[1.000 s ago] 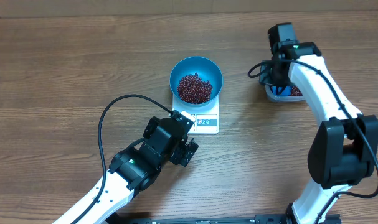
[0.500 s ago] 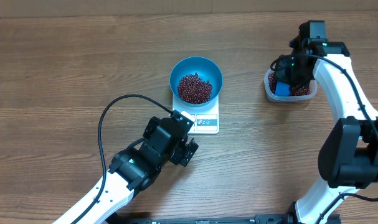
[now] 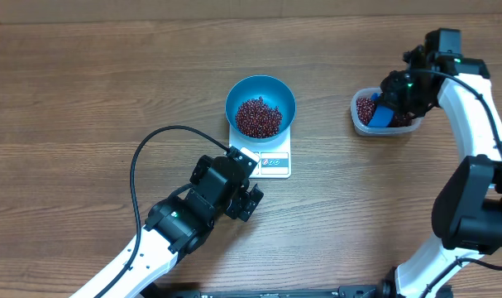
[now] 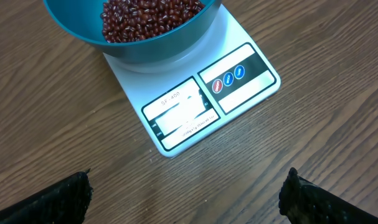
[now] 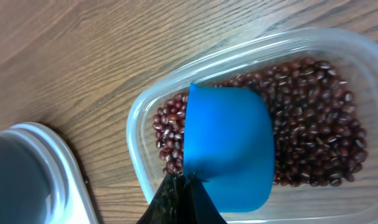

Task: Scoop item into bowl and weigh 150g on scale
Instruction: 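Lift the filled scoop out of the container with the right gripper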

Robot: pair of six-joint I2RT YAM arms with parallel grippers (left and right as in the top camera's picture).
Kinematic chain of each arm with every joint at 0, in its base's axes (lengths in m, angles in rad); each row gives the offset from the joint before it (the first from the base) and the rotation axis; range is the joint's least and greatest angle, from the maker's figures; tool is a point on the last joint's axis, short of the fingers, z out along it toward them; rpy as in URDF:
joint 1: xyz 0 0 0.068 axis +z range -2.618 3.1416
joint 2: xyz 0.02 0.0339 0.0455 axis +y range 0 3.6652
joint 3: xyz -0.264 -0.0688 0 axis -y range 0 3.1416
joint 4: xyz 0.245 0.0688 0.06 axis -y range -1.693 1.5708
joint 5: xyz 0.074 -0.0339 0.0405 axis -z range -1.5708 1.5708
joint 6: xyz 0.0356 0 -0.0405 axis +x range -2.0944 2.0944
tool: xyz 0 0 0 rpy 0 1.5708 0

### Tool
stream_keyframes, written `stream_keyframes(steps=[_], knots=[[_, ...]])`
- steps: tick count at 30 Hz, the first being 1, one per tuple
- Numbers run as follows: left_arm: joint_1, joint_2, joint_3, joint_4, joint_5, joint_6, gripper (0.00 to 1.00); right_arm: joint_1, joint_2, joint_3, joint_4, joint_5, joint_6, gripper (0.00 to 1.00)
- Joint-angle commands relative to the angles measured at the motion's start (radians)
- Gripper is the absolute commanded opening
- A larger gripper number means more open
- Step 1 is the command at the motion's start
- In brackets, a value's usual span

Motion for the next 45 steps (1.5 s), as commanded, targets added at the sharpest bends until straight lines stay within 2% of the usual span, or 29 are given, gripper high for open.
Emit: stream_keyframes(steps=[1, 7, 18, 21, 35, 41, 45], knots=[[0.005, -0.007, -0.012, 0.004, -0.014, 0.02, 1.0, -0.048, 0.003, 0.015, 0.021, -0.123, -0.035, 0.04], [0.005, -0.007, -0.012, 0.004, -0.014, 0.02, 1.0, -0.099, 0.003, 0.014, 0.0, -0.233, -0.077, 0.04], [0.005, -0.007, -0.012, 0.003, -0.014, 0.019, 1.0, -0.109, 0.003, 0.013, -0.022, -0.287, -0.08, 0.04], [0.005, -0.007, -0.012, 0.004, -0.014, 0.02, 1.0, -0.136, 0.003, 0.013, -0.025, -0.346, -0.079, 0.04], [0.005, -0.007, -0.012, 0.003, -0.014, 0.02, 1.0, -0.231, 0.003, 0.013, -0.06, -0.397, -0.08, 0.04], [0.005, -0.007, -0.012, 0.004, -0.014, 0.02, 1.0, -0.282, 0.003, 0.013, -0.069, -0.574, -0.13, 0.04], [0.005, -0.007, -0.012, 0.004, -0.014, 0.019, 0.99, -0.316, 0.003, 0.013, -0.079, -0.626, -0.137, 0.04]])
